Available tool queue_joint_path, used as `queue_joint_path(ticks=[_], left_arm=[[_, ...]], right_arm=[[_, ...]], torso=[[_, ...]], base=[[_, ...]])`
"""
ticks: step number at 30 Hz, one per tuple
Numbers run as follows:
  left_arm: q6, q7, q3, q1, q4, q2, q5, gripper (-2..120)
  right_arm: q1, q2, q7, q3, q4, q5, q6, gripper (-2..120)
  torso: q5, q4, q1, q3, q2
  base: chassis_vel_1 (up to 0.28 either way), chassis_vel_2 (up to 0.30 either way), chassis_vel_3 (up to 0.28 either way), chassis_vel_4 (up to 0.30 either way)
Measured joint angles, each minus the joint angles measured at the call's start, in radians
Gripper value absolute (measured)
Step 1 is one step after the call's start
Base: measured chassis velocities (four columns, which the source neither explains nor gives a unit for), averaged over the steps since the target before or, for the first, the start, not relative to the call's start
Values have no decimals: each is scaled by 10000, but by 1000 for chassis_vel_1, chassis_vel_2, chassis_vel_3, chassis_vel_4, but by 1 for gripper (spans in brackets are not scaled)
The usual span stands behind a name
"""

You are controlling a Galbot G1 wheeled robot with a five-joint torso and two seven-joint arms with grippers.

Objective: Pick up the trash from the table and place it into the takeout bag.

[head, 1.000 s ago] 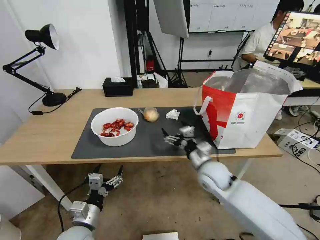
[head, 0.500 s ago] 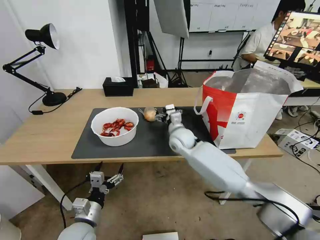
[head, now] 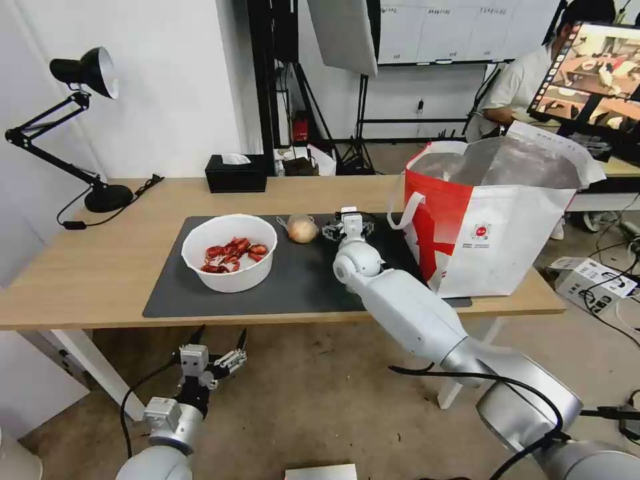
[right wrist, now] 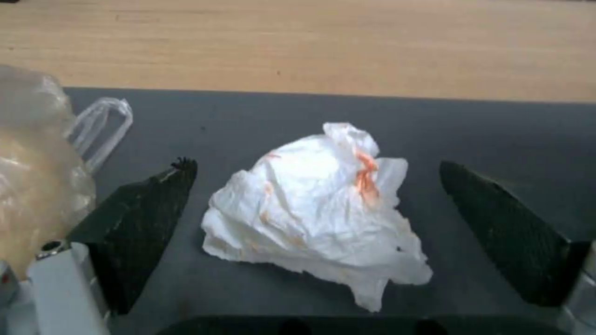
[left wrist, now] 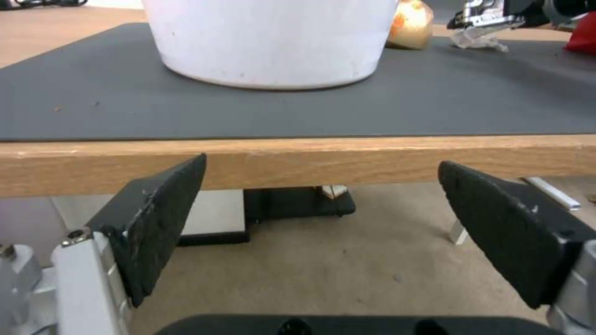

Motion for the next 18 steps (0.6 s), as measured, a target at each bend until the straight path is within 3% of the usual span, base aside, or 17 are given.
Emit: queue_joint_path(ticks=[18], left_arm=[[-3, 17, 82, -38, 45, 135, -24, 100]], right_arm=[[111, 90, -176, 79, -160, 315, -303, 100]], torso=[[0, 1, -1, 0, 0]], base=[[0, 0, 0, 0]])
